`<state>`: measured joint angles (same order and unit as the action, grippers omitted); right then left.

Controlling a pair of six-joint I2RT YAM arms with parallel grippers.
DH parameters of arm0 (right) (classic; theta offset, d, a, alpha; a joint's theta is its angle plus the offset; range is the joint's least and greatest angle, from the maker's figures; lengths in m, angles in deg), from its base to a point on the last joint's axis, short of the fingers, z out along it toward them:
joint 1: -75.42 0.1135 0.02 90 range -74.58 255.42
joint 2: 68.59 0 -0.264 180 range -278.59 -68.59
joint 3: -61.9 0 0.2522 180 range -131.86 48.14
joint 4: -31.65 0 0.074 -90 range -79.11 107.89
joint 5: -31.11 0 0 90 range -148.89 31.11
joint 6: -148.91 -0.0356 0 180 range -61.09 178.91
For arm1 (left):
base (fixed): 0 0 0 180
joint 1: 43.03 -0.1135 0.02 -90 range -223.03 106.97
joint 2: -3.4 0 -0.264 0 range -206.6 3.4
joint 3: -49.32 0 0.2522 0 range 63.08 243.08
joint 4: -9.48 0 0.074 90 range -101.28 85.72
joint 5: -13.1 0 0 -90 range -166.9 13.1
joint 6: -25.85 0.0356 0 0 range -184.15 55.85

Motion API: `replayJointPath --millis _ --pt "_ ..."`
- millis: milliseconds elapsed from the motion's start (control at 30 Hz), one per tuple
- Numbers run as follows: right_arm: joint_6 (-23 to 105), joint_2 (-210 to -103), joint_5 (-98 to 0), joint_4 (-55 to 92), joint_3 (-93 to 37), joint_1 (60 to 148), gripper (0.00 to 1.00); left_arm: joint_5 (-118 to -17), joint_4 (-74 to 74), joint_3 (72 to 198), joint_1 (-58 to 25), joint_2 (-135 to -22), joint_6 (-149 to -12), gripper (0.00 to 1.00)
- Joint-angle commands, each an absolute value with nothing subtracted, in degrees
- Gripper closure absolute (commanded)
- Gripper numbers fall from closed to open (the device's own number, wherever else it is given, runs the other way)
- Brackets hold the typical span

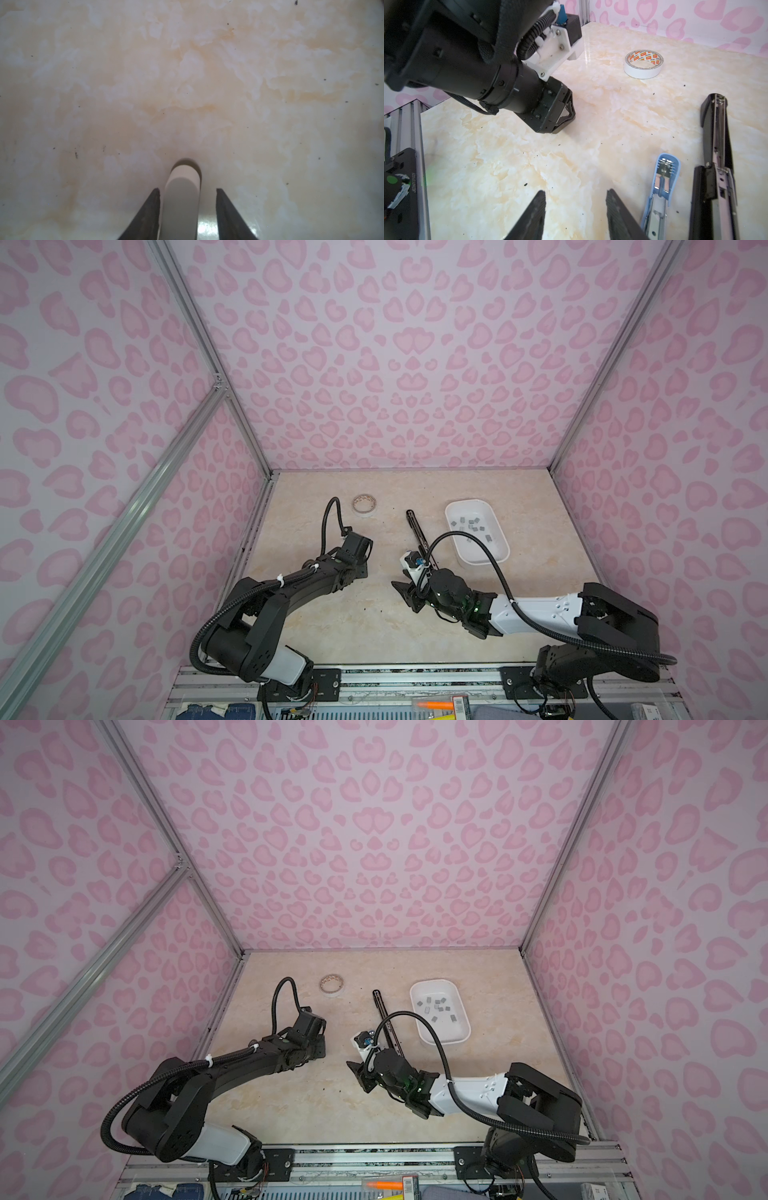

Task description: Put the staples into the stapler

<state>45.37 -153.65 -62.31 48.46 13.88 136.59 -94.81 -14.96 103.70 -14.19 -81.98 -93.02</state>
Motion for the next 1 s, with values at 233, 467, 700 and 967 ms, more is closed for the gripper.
replayJointPath --millis 233,467,700,967 --pt "44.85 -152.79 -63.04 50.70 14.82 136.77 0.52 -95.81 -15.89 103.07 -13.76 -80.99 -93.52 0.68" --pt "44.90 -151.91 -63.19 51.01 15.40 136.95 0.52 -95.93 -15.94 103.99 -13.67 -82.65 -93.34 0.70" --pt "44.85 -151.29 -63.28 51.49 16.18 137.01 0.53 -95.55 -14.34 103.77 -13.67 -81.65 -92.15 0.82" --pt "42.75 -144.19 -68.04 48.82 18.53 136.96 0.64 -94.60 -11.49 103.56 -7.63 -71.85 -81.90 0.96"
